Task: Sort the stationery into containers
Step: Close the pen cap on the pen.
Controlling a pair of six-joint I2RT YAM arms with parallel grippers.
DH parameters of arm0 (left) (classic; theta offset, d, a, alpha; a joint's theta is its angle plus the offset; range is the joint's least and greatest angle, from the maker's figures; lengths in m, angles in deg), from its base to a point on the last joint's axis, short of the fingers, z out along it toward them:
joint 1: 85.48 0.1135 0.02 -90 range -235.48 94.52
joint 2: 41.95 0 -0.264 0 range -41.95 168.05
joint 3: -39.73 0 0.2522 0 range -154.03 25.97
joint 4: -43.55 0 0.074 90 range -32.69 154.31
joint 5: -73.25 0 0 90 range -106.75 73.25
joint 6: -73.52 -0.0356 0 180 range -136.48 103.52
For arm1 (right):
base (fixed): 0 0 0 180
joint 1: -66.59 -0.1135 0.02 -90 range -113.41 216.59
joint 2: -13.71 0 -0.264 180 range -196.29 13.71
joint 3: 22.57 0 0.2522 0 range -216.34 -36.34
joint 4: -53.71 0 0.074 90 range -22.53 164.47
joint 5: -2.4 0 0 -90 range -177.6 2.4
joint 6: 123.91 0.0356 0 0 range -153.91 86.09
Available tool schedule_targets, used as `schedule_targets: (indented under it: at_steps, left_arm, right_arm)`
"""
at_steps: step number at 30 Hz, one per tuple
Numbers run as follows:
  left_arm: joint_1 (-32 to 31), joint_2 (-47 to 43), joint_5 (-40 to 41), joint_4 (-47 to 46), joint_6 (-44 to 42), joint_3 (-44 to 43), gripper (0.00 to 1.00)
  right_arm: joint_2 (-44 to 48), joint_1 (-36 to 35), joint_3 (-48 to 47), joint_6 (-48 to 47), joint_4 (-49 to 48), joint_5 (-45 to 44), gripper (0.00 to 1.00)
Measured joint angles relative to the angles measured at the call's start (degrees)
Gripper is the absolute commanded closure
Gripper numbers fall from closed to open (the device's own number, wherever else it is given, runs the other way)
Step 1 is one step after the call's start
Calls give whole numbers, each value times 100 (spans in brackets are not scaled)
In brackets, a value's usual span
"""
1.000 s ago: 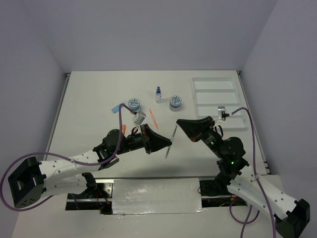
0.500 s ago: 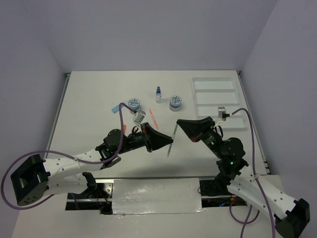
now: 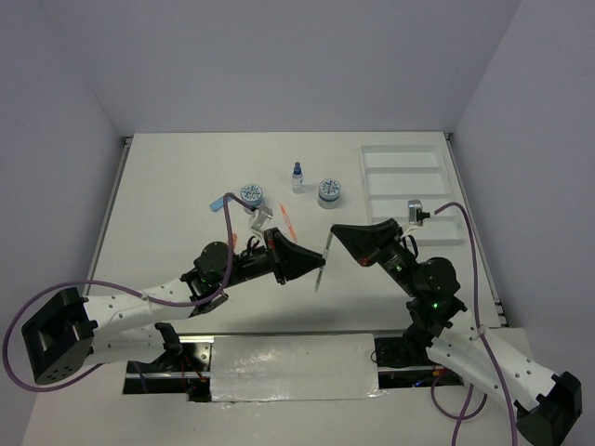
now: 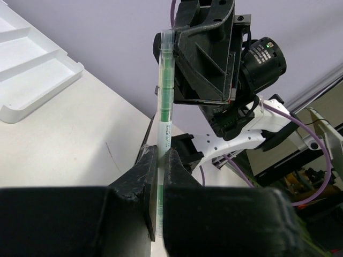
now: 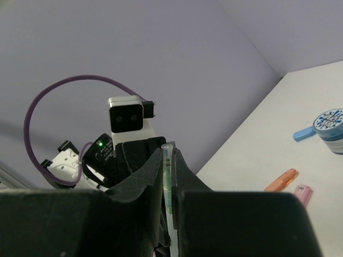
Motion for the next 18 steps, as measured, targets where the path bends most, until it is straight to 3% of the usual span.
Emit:
schedule_targets:
  at_steps: [3,9,18]
  left_arm:
    - [2,-7,-7,50,-175,-2,100]
    - [2,-37,-26,179,-474,-28,100]
    - [2,-87,-269,94,-802,-33,100]
  right_arm:
    - [-9,2,-35,-2,85,35,99]
    - [20,2,-37,-4,146,101,85]
    - [138,-11,-243,-249,452,380,73]
